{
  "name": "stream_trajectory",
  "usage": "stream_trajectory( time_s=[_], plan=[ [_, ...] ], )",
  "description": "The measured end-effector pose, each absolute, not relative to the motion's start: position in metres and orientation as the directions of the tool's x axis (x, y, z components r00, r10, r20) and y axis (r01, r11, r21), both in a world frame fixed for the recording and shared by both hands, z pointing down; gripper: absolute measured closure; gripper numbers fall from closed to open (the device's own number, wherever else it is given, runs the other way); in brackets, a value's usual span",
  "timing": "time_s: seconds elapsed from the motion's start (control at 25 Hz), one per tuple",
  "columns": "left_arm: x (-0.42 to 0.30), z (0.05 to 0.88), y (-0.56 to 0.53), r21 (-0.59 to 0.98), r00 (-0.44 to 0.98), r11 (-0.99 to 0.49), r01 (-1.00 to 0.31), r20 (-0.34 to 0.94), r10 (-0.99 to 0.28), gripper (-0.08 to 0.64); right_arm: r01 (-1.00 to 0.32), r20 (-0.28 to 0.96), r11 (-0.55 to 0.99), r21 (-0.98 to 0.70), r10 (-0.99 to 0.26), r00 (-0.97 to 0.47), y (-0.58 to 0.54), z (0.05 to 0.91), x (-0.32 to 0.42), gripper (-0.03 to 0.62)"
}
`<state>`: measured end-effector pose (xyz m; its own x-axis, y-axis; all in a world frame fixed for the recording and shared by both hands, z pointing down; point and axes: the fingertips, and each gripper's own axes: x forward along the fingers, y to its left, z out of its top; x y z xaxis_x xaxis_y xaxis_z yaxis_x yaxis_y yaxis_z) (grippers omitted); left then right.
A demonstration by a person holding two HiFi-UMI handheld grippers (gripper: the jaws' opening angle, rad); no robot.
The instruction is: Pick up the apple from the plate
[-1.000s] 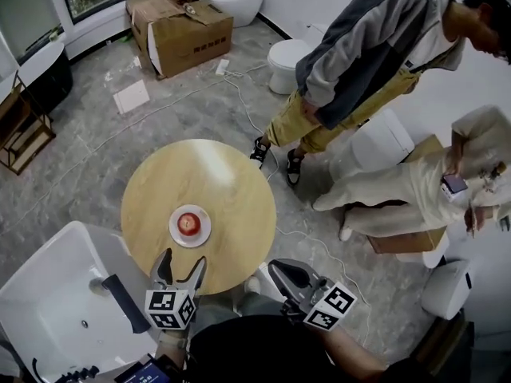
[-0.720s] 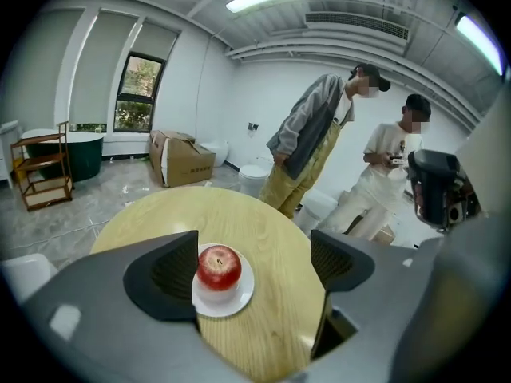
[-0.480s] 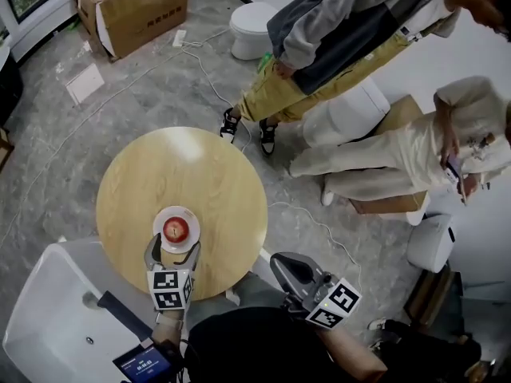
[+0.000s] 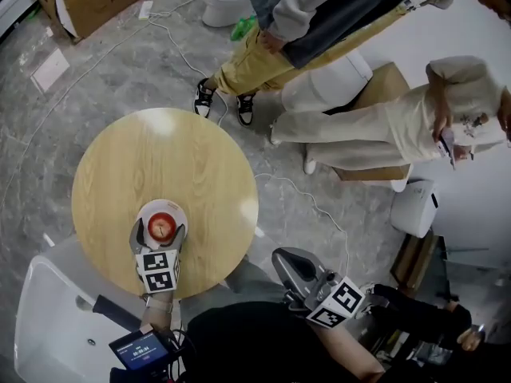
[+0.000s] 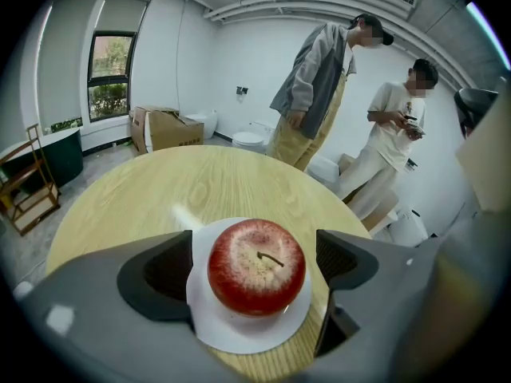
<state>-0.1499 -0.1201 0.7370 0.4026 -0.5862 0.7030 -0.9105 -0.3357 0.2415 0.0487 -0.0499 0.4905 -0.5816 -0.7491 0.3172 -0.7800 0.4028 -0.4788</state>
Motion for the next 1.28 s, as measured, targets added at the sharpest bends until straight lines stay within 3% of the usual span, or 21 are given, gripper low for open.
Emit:
stream_trajectory(
  time_s=[0.8,1.28],
  plan=[
    [-0.139,0.77,-0.127,0.244,0.398,-0.33,-0.912,0.724,-0.563,0.135,-0.822,0.327,0.331,-0.463,-0.798,-0.505,-0.042,0.498,0.074,0.586],
    [-0.086,0.681,-0.152,0.237,0.461,-0.413,-0.879,0.645,-0.61,0.135,-0.813,0.232,0.337,-0.476,-0.843,-0.485,-0.061,0.471,0.122,0.586]
  ],
)
